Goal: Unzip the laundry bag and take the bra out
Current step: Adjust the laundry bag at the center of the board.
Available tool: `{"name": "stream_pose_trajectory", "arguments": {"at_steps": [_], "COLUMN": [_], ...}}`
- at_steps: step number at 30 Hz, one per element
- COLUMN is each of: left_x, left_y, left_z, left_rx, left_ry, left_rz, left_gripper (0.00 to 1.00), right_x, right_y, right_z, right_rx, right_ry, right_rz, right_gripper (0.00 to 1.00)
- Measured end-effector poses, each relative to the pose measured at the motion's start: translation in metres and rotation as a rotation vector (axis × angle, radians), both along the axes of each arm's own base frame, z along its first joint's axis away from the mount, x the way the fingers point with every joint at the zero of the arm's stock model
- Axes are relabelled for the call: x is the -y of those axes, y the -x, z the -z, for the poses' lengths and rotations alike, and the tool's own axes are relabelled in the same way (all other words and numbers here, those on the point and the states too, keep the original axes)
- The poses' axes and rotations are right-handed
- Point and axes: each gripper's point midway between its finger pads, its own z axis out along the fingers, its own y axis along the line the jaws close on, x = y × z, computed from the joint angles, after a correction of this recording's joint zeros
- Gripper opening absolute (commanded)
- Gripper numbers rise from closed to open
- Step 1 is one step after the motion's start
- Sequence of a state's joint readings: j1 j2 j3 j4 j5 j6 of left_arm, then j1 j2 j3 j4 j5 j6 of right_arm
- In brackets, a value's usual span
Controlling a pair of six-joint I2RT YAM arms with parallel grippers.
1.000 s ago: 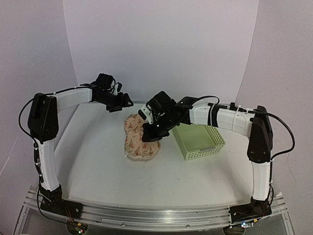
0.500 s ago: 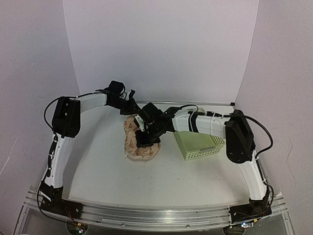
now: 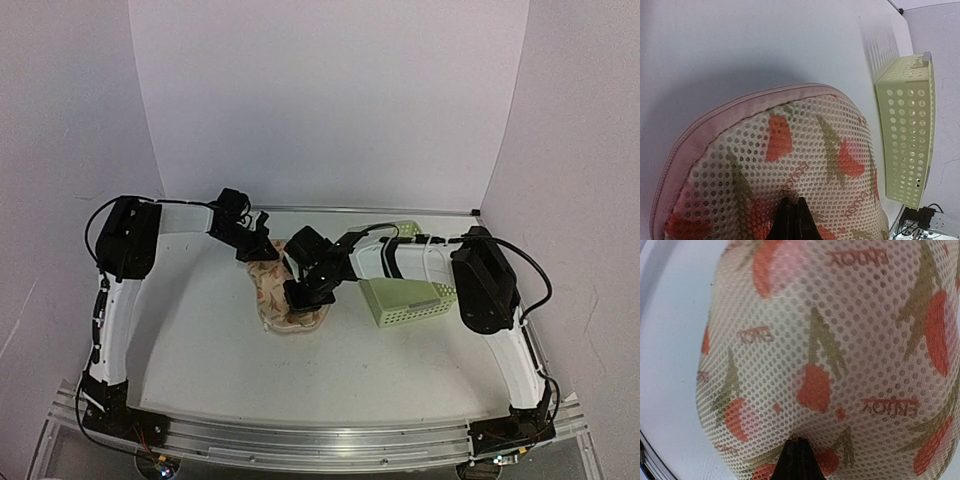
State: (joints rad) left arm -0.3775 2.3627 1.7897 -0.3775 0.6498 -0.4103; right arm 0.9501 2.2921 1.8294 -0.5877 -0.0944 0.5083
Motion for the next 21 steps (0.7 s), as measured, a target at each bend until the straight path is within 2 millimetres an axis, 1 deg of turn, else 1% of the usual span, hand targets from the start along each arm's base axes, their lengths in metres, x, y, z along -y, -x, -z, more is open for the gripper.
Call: {"name": "stream_pose_trajectory", "arguments": {"at_steps": [1,4,9,13,17,21], "left_x": [-0.005,-0.015,-0.032,-0.050,-0.068,-0.080], "left_y": [0.002,0.010,0.026,0.047,0.069,0.088], "left_z": [-0.002,-0.001,0.003,0.004,0.006,0.005], "left_rx": [0.003,0.003,-0.005,-0.015,-0.030,-0.038], "left_ry": [-0.015,-0.053,-0.101,-0.149,-0.200,-0.232], "left_rz": [-0.012,-0.040,-0.071,-0.102,-0.135,-0.154], "left_gripper": [0.00,0.00,0.00,0.00,0.00,0.00], "right_x": [0.004,0.008,0.019,0.029,0.041,0.055], "right_y": [0.001,0.001,-0.001,-0.003,-0.011,-0.025], "right_z": [0.006,0.015,0.016,0.018,0.016,0.014], "right_rx": [0.001,0.014,0.063,0.106,0.145,0.165], "right_ry": [0.014,0.030,0.062,0.107,0.149,0.174], "right_rz": [0.002,0.000,-0.005,-0.016,-0.023,-0.020], "right_gripper": [0.00,0.00,0.00,0.00,0.00,0.00]}}
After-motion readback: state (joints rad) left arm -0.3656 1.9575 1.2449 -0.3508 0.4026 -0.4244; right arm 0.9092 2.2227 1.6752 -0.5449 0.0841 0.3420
